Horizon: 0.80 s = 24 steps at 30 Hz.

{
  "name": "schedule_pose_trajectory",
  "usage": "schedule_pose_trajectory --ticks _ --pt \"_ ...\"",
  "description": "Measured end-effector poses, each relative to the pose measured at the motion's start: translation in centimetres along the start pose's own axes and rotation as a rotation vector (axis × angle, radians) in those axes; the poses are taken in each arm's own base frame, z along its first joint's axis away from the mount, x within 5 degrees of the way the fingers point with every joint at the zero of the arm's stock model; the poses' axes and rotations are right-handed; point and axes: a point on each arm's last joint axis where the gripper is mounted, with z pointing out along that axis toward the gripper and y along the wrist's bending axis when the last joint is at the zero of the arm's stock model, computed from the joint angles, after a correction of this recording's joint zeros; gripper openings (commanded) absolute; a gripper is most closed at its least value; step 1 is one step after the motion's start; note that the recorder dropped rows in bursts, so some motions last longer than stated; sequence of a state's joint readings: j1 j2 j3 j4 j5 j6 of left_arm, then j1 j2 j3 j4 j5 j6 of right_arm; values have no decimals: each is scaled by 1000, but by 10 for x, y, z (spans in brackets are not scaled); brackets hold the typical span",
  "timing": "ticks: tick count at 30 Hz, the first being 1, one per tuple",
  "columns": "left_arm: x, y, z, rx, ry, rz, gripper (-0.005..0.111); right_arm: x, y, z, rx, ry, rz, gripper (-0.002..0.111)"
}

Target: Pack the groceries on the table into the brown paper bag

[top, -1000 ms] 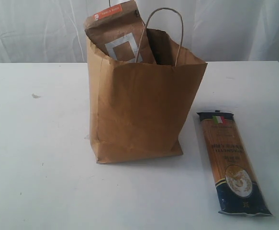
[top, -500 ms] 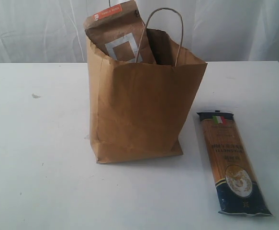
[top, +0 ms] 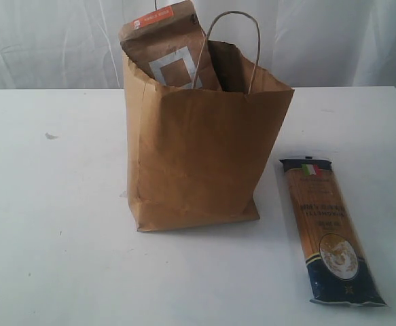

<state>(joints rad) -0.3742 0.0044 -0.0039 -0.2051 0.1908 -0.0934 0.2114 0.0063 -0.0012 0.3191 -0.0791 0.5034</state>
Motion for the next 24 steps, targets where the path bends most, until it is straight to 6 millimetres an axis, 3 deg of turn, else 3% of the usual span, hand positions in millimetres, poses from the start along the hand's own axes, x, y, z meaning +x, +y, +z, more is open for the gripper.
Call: schedule_pose_trajectory --ticks 4,10,13,17,19,21,24 --pt "0 0 0 0 0 0 0 -4 6 0 -2 21 -68 0" --pt "0 0 0 0 0 0 0 -32 44 -8 -19 109 -396 0" --pt "0 0 0 0 0 0 0 -45 64 -4 13 246 -528 0" --pt "0 0 0 0 0 0 0 -58 81 20 110 501 -662 3" --pt "0 0 0 0 0 0 0 -62 83 39 180 638 -700 10" --pt "0 0 0 0 2 0 0 -62 81 61 245 753 -727 27" --pt "0 0 0 0 2 0 0 -54 72 91 315 893 -746 67"
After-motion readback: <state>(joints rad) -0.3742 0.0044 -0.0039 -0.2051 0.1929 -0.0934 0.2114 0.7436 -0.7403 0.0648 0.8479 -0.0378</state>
